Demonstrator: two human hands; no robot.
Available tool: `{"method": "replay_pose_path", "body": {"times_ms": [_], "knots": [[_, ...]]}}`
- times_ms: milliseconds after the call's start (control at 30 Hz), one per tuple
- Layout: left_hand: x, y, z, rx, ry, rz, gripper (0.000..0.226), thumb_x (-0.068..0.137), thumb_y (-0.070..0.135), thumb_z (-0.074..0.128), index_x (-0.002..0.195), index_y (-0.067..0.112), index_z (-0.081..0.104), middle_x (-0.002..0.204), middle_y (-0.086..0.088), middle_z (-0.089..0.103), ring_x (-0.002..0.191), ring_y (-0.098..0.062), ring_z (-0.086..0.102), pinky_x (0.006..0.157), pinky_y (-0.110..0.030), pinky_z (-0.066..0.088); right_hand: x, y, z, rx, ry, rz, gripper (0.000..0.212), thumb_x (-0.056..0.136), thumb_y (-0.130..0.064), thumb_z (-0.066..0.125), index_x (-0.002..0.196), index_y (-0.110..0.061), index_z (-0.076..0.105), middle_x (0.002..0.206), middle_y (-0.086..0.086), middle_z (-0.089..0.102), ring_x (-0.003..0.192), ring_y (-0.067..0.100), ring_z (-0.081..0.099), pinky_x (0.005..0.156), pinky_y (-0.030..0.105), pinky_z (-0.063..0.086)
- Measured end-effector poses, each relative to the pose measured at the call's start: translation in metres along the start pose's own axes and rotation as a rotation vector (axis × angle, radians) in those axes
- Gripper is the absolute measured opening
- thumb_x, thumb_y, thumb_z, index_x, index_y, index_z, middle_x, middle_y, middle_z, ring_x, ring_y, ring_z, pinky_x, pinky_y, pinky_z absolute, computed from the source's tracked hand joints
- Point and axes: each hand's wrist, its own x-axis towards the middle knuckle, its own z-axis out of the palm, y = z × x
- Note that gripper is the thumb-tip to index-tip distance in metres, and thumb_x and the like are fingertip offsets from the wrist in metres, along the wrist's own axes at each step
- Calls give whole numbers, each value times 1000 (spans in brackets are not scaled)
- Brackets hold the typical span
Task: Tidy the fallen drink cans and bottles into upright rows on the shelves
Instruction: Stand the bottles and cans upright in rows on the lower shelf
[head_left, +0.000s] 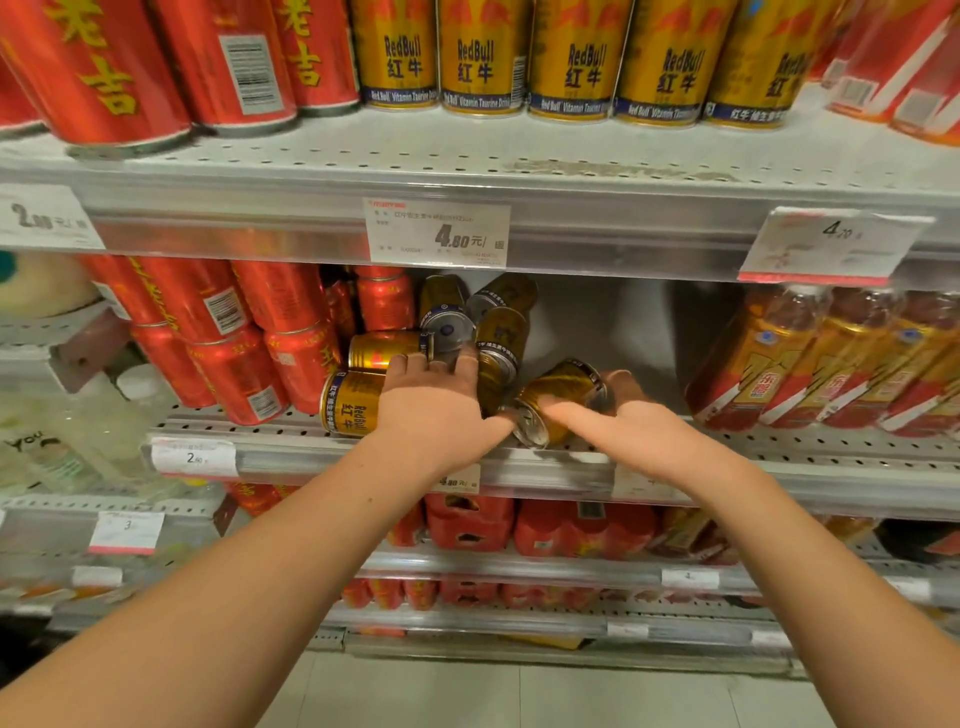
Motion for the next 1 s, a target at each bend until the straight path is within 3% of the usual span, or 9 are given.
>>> {"method": "replay_pose_path", "body": {"times_ms": [100, 167, 267, 367, 500, 567, 700, 833, 1000], "knots": [[-2, 6, 1, -46, 15, -24, 94, 86, 78, 34, 157, 19, 14, 136, -14, 59, 132, -35, 47, 116, -48, 24, 19, -11, 3, 258, 54, 179, 106, 72, -93, 41, 148, -20, 33, 125, 11, 63, 108, 33, 65, 94, 48, 53], [-6, 6, 0, -106, 87, -40, 90, 86, 76, 39, 152, 17, 22, 128, -13, 62, 125, -34, 51, 114, -47, 29, 30, -17, 3, 393, 86, 244, 88, 84, -76, 52, 143, -11, 40, 111, 17, 67, 96, 33, 69, 88, 47, 58], [-16, 2, -2, -260, 286, -38, 86, 83, 71, 51, 147, 17, 32, 119, -10, 63, 115, -32, 54, 106, -42, 35, 37, -14, 3, 521, 86, 262, 85, 82, -63, 69, 141, -6, 45, 96, 14, 71, 85, 26, 72, 74, 38, 62], [-25, -1, -1, -526, 353, -11, 90, 82, 63, 62, 152, 20, 28, 120, -6, 60, 118, -28, 51, 105, -40, 36, 35, -6, 4, 682, 61, 192, 65, 79, -54, 78, 121, -8, 59, 103, 10, 71, 88, 19, 72, 65, 28, 61], [-35, 0, 5, -902, 280, 24, 93, 79, 54, 77, 155, 31, 27, 133, 3, 54, 122, -15, 52, 95, -30, 46, 25, -5, 5, 809, 64, 30, 67, 79, -39, 84, 132, -10, 55, 125, 9, 64, 104, 20, 69, 85, 32, 60], [-36, 1, 10, -991, 269, 51, 87, 80, 50, 79, 151, 34, 31, 130, 12, 55, 120, -9, 54, 94, -24, 47, 19, -9, 3, 758, 110, -39, 75, 78, -35, 85, 139, -13, 47, 121, 7, 64, 101, 19, 69, 88, 33, 59], [-34, 0, 14, -1073, 267, 51, 79, 80, 46, 81, 145, 39, 36, 119, 26, 57, 108, 7, 58, 81, -5, 40, 5, -5, 1, 530, 200, -240, 80, 78, -30, 86, 144, -34, 40, 102, -15, 56, 88, -4, 57, 57, 7, 48], [-30, 0, 16, -1138, 259, 43, 77, 81, 40, 83, 142, 39, 37, 112, 31, 57, 99, 24, 52, 72, 4, 41, -4, 8, 4, 305, 284, -354, 85, 79, -27, 83, 146, -42, 33, 136, -5, 51, 117, 9, 57, 92, 29, 54], [-29, 6, 11, -1218, 296, 86, 73, 82, 36, 83, 139, 46, 37, 123, 32, 55, 111, 20, 52, 83, 3, 40, -1, 23, 3, 250, 331, -397, 80, 80, -31, 83, 145, -40, 37, 140, -5, 50, 119, 11, 57, 96, 28, 50]]}}
